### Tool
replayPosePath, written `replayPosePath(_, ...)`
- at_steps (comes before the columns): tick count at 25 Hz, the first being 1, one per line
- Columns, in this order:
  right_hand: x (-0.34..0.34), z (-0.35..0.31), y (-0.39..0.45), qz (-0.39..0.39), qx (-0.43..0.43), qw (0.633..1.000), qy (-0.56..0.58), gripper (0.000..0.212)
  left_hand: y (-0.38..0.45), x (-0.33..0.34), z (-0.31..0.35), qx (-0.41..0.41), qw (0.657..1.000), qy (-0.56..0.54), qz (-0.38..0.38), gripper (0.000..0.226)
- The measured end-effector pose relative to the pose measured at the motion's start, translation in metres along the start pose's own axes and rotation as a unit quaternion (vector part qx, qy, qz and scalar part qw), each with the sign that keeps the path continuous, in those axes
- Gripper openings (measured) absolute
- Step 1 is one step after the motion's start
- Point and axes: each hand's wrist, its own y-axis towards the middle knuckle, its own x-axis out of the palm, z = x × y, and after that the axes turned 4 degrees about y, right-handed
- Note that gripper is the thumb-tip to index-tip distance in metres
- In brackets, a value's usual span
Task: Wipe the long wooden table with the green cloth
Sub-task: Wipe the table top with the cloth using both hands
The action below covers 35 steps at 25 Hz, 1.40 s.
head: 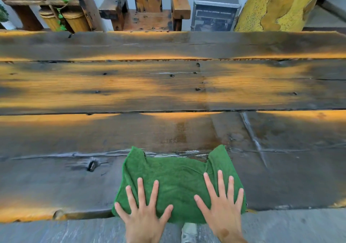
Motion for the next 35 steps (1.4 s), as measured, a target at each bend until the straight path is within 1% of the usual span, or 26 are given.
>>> replayPosePath(3, 0.001, 0.014, -0.015, -0.001, 0.026, 1.0, 0.016, 0.078, -0.011, -0.001, 0.01, 0.002, 0.999, -0.021, -0.031, 0.073)
replayPosePath(6, -0.004, 0.022, -0.002, 0.007, 0.058, 0.998, 0.03, 0.08, 0.009, -0.001, 0.021, 0.002, 1.0, -0.023, -0.008, 0.073)
replayPosePath(8, -0.009, 0.023, 0.017, 0.004, 0.078, 0.997, 0.018, 0.08, 0.031, -0.005, 0.029, -0.001, 1.0, 0.001, -0.01, 0.073)
replayPosePath(10, -0.014, 0.029, 0.037, -0.001, 0.08, 0.997, 0.003, 0.083, 0.052, -0.006, 0.039, 0.009, 0.999, 0.041, -0.013, 0.073)
replayPosePath(14, -0.031, 0.043, 0.095, -0.004, 0.058, 0.998, 0.006, 0.085, 0.1, -0.015, 0.061, 0.028, 0.998, 0.059, 0.005, 0.074)
replayPosePath(20, -0.08, 0.05, 0.229, 0.002, 0.04, 0.999, 0.015, 0.081, 0.207, -0.045, 0.105, 0.044, 0.995, 0.086, 0.023, 0.072)
replayPosePath(22, -0.095, 0.05, 0.282, 0.009, 0.03, 0.999, 0.013, 0.08, 0.258, -0.056, 0.123, 0.031, 0.996, 0.085, 0.023, 0.072)
replayPosePath(25, -0.116, 0.047, 0.354, 0.016, 0.006, 1.0, 0.007, 0.08, 0.324, -0.079, 0.147, 0.004, 0.996, 0.076, 0.045, 0.071)
replayPosePath(29, -0.141, 0.04, 0.46, 0.017, -0.015, 1.0, 0.012, 0.081, 0.409, -0.111, 0.176, -0.035, 0.996, 0.071, 0.028, 0.069)
replayPosePath(33, -0.162, 0.026, 0.551, 0.033, -0.024, 0.999, 0.007, 0.081, 0.491, -0.137, 0.195, -0.042, 0.997, 0.061, 0.038, 0.069)
replayPosePath(35, -0.175, 0.018, 0.596, 0.042, -0.018, 0.999, 0.004, 0.083, 0.54, -0.151, 0.204, -0.034, 0.995, 0.07, 0.057, 0.069)
